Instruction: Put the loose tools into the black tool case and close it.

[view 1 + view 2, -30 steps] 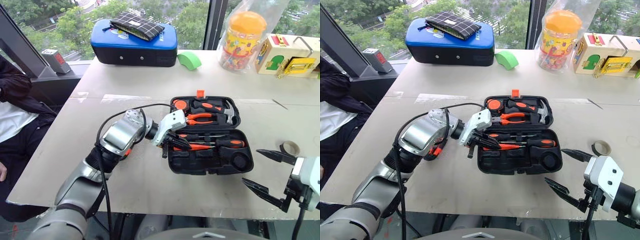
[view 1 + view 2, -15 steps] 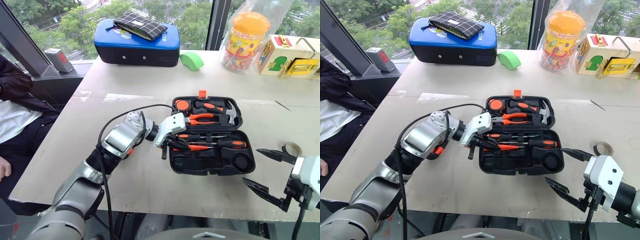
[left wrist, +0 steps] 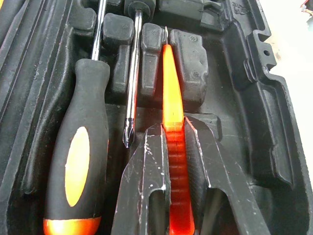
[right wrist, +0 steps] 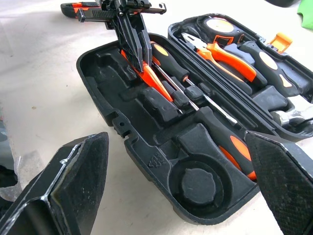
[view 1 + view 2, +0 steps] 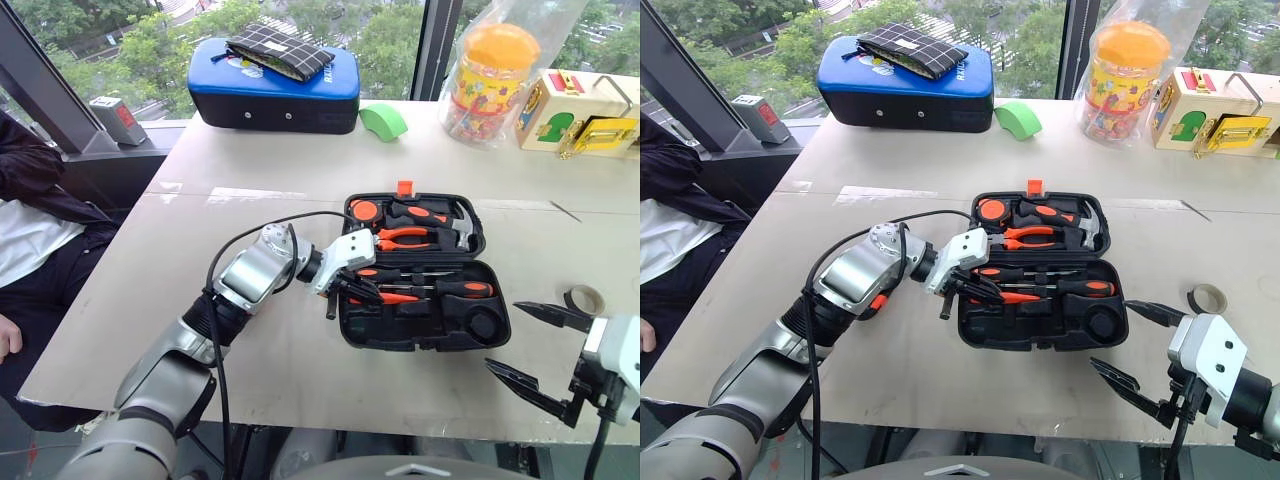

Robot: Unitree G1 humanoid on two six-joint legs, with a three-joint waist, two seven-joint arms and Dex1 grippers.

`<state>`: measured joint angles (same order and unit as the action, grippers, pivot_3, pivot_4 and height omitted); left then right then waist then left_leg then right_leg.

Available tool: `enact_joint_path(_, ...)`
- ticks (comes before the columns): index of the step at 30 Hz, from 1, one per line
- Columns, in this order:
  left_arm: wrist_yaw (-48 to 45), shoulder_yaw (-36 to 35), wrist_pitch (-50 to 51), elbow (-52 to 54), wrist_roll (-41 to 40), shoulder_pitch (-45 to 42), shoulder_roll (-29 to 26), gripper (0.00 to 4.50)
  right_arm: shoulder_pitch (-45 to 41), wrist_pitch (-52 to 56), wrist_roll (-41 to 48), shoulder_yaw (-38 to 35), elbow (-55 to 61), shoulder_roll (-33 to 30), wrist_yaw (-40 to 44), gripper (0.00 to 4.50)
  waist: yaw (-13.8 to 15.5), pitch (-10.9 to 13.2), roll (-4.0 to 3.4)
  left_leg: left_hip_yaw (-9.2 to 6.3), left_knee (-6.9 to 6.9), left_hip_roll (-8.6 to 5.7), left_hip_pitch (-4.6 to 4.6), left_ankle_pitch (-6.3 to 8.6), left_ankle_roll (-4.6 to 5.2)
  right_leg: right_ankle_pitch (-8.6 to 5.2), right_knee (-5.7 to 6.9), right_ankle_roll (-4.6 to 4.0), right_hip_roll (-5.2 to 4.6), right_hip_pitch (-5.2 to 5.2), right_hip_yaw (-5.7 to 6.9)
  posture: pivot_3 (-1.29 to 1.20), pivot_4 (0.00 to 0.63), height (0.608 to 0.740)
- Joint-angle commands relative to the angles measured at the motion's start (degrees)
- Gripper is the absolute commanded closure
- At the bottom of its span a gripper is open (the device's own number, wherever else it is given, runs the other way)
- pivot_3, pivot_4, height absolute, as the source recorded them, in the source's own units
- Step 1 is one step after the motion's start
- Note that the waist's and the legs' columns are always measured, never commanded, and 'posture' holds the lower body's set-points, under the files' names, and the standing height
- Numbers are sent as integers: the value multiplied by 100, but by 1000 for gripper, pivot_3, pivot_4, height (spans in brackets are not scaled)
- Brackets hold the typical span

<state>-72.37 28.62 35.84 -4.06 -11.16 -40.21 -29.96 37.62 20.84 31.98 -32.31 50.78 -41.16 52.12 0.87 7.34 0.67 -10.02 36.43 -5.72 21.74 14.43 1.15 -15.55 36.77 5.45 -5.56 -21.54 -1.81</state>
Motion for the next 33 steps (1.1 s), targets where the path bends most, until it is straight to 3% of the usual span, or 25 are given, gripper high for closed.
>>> enact_joint_path(1,95,-160,-97,-78,20,30,39,3992,-26,-122,46,-127,109,3,16,0,1,0,0,0,0,0,0,0,0,0,0,0,0,0,0,0,150,740)
enact_joint_path(6,139,-808,48,170,-522,41,135,2123,-28,-119,53,-152,107,0,40,0,2,2,2,0,1,0,1,0,1,0,0,0,-1,0,0,0,150,740)
enact_joint_path(8,34,-1017,115,339,-767,129,74,2123,-44,-121,39,-125,95,0,34,0,-3,2,2,0,1,0,1,0,0,0,1,0,-1,-1,0,0,150,740)
enact_joint_path(11,-150,-1130,-135,482,-892,336,-37,2868,-139,-97,35,-46,69,-31,4,0,-5,1,0,-1,0,1,1,0,0,0,-1,0,-1,-2,0,0,150,740)
enact_joint_path(15,-183,-1011,-598,559,-704,558,-114,4475,-244,-55,44,-25,35,-79,13,0,-2,0,-1,0,-2,1,0,-12,-20,0,-3,-1,-2,-1,-1,0,150,740)
enact_joint_path(29,441,-759,-1090,-156,-86,747,229,4475,-306,25,44,-37,36,-138,4,0,-1,0,-1,1,-2,0,0,0,-1,0,-3,0,-3,-1,-1,0,150,740)
enact_joint_path(33,523,-932,-749,-284,-260,656,358,4475,-272,13,29,-41,51,-112,-4,0,3,-1,-1,2,-2,0,-1,0,0,0,-3,0,-3,0,0,0,150,740)
